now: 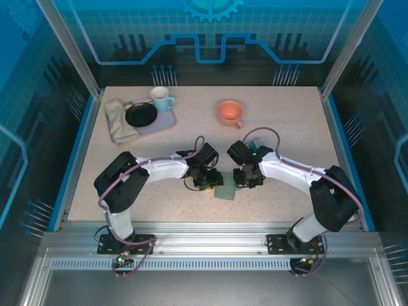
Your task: Put the credit cards into the card holder
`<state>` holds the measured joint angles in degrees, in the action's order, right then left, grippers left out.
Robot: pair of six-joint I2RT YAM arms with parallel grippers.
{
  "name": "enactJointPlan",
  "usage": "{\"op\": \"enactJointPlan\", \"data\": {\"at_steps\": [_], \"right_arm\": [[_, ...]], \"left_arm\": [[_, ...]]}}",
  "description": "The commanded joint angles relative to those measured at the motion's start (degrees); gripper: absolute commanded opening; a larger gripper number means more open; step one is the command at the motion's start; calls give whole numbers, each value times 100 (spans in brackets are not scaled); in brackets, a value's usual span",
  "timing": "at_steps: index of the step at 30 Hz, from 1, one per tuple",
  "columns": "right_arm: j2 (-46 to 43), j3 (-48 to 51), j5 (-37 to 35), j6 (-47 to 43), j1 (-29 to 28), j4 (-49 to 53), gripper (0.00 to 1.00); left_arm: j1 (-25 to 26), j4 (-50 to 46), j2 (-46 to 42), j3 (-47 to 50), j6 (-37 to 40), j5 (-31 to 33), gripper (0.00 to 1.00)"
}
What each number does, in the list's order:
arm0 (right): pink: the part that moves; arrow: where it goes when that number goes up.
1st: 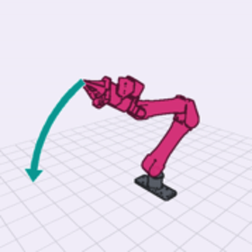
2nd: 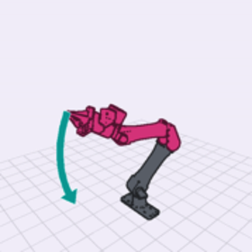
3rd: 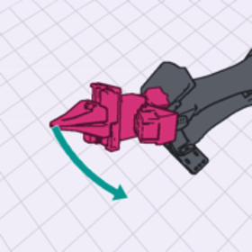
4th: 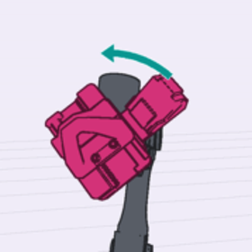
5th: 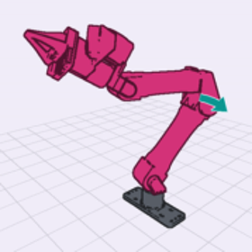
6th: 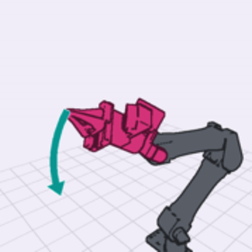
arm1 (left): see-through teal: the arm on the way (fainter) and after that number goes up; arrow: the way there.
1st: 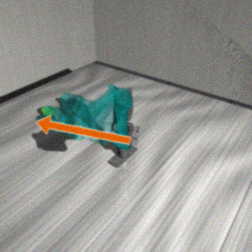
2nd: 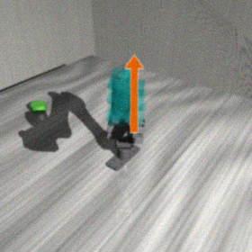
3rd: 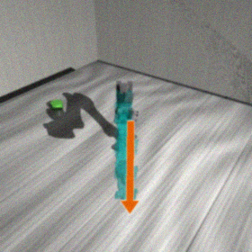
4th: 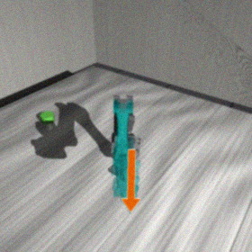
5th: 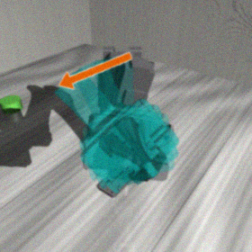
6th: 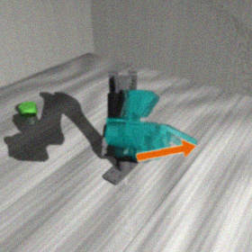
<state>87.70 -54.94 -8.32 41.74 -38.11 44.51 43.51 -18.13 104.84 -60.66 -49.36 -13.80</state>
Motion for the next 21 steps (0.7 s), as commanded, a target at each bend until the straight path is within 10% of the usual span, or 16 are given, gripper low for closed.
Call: {"op": "enactJointPlan", "data": {"at_steps": [1, 21], "right_arm": [[-87, 87, 75, 41, 67, -17, 23], [-478, 243, 441, -89, 119, -445, 8]], "left_arm": [[7, -215, 63, -40, 32, -132, 42], [11, -242, 38, -44, 41, -123, 42]]}}
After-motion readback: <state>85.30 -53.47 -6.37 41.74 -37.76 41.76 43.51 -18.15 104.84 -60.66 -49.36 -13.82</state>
